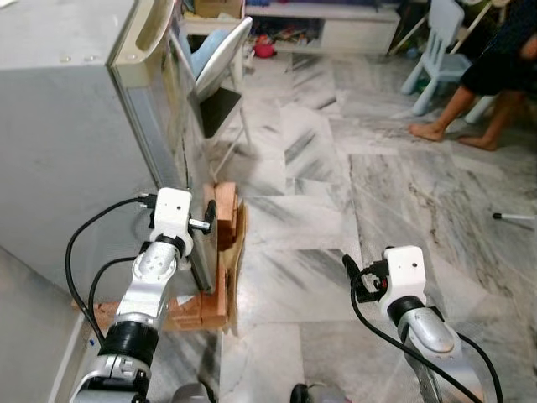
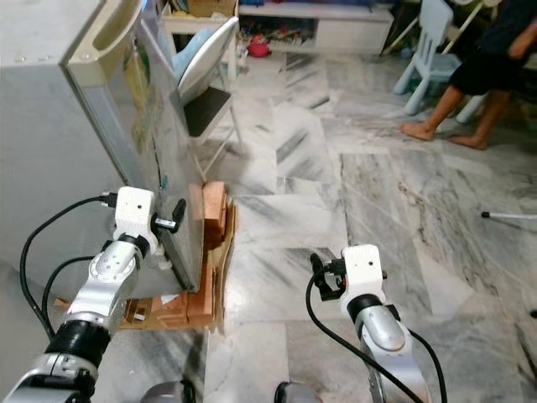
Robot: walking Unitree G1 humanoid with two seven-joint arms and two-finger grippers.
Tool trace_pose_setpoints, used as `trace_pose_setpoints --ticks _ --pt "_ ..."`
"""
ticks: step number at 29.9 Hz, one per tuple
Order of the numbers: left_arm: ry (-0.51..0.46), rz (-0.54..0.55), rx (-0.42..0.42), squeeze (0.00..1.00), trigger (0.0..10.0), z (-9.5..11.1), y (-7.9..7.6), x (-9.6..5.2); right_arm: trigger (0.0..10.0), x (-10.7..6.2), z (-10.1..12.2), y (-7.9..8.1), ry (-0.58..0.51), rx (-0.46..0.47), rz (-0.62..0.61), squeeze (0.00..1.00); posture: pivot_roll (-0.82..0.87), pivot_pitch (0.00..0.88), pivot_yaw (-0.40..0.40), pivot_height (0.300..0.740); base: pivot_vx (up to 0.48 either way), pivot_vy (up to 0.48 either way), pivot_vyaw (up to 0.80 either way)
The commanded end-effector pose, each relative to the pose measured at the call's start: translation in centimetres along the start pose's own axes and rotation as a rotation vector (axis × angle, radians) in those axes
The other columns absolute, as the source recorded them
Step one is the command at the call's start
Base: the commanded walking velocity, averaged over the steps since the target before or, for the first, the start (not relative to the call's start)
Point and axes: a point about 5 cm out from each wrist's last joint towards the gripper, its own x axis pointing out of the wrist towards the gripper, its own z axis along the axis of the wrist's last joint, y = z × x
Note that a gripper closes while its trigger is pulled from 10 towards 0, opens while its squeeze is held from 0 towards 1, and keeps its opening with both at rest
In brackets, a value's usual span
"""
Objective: Restocking fridge
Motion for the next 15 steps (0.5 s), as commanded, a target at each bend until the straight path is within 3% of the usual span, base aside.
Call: trace_pose_setpoints --ticks 1,8,15 --pt "0.042 0.002 -0.018 0.0 10.0 -0.57 0.4 0.01 10.0 -0.03 0.49 -0.11 -0.014 -0.007 0.01 0.0 0.02 0.087 -0.045 0.74 0.0 0.0 0.0" --pt "0.084 -0.052 0.002 0.0 10.0 -1.54 0.03 -0.3 10.0 0.03 0.48 0.02 -0.011 -0.01 0.023 0.0 0.02 0.089 -0.046 0.74 0.0 0.0 0.0" --pt "0.053 -0.076 0.007 0.0 10.0 -0.55 -0.51 0.53 10.0 0.15 0.41 0.09 -0.01 -0.012 0.026 0.0 0.02 0.085 -0.045 0.74 0.0 0.0 0.0"
